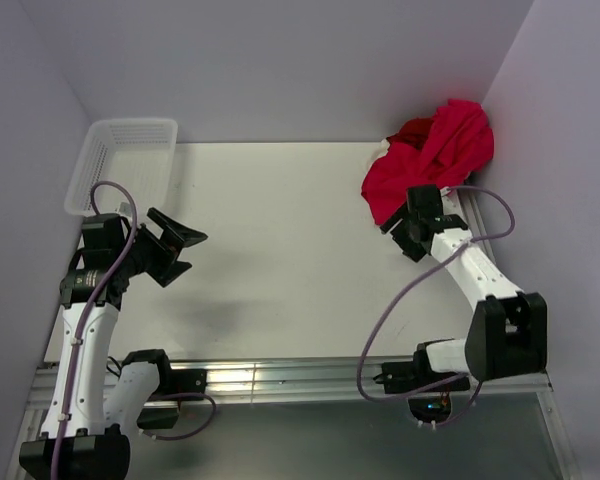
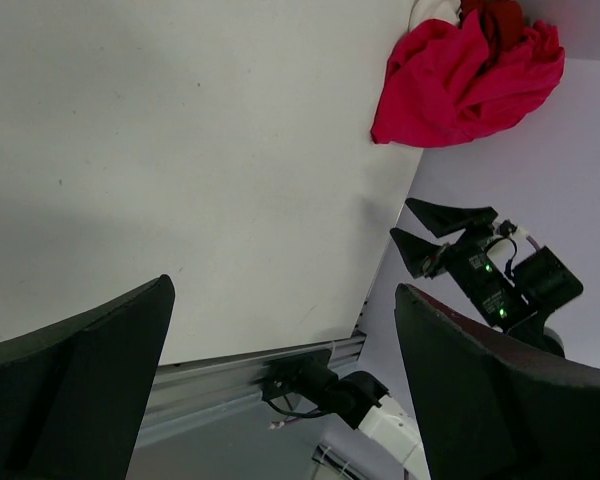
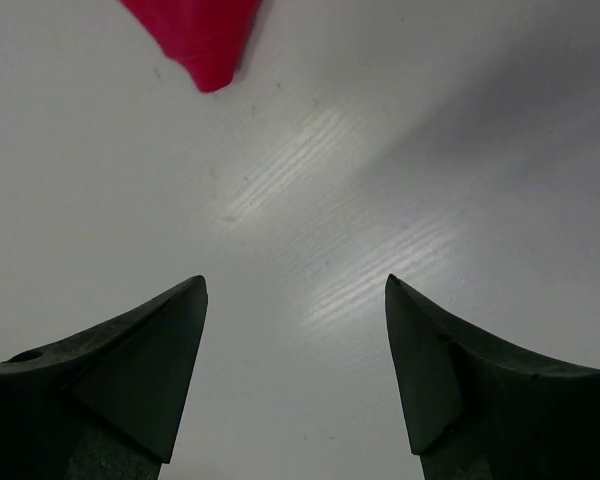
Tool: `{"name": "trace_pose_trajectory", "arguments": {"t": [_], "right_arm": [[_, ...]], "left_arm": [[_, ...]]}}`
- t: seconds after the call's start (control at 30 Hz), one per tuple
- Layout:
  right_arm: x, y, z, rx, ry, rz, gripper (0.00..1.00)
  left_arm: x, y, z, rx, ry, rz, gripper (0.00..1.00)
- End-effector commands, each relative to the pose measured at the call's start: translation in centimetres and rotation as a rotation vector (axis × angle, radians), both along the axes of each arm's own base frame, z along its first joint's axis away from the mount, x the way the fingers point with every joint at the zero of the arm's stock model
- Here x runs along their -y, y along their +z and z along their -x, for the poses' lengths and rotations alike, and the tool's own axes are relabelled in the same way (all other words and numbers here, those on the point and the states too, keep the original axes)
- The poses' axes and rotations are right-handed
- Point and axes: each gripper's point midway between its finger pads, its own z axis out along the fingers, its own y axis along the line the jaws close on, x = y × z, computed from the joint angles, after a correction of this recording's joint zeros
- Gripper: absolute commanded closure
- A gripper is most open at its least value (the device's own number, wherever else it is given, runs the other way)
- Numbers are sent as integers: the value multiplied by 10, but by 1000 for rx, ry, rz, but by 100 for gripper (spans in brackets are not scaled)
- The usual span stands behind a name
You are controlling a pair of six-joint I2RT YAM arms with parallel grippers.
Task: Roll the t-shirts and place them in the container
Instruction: Grab a tshirt with the right arm
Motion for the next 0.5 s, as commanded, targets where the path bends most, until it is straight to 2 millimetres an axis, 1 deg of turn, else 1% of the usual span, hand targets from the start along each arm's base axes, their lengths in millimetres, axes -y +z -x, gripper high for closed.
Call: {"name": "trace_pose_trajectory", "arguments": {"t": [0.0, 0.03, 0.07, 0.1, 0.13, 0.17, 0.2, 0.23, 0.27, 0.3, 0.33, 0.37, 0.4, 0.43, 0.47], "right_arm": [[5, 18, -52, 121, -37, -29, 21], [6, 4, -56, 78, -45, -26, 21], [10, 0, -62, 68, -58, -33, 22], [9, 1, -73, 87, -55, -44, 22], [10, -10, -78, 63, -65, -54, 22], [14, -12, -84, 65, -81, -55, 22], [14, -11, -94, 86, -82, -61, 22], [15, -18, -98, 74, -90, -67, 22], [16, -21, -103, 70, -97, -67, 22], [16, -18, -111, 84, -99, -68, 22], [15, -29, -115, 59, -105, -71, 23], [16, -31, -119, 50, -111, -70, 23], [16, -27, -128, 58, -112, -71, 23], [15, -36, -132, 36, -109, -70, 23], [16, -38, -136, 32, -114, -65, 24]], "left_arm": [[1, 8, 0, 48, -25, -29, 2], [3, 7, 0, 44, -32, -31, 2], [3, 8, 0, 44, -36, -30, 2], [4, 8, -1, 41, -41, -30, 2], [5, 9, -1, 42, -44, -31, 2], [5, 10, -1, 44, -46, -34, 2], [5, 12, -3, 46, -48, -36, 2], [5, 12, -3, 47, -48, -40, 2], [6, 13, -3, 46, -49, -42, 2], [4, 14, -5, 45, -48, -50, 2], [5, 15, -5, 47, -51, -50, 2], [5, 16, -6, 44, -49, -51, 2], [4, 18, -6, 44, -48, -53, 2], [4, 18, -6, 39, -46, -53, 2], [4, 18, -6, 33, -45, -54, 2]]}}
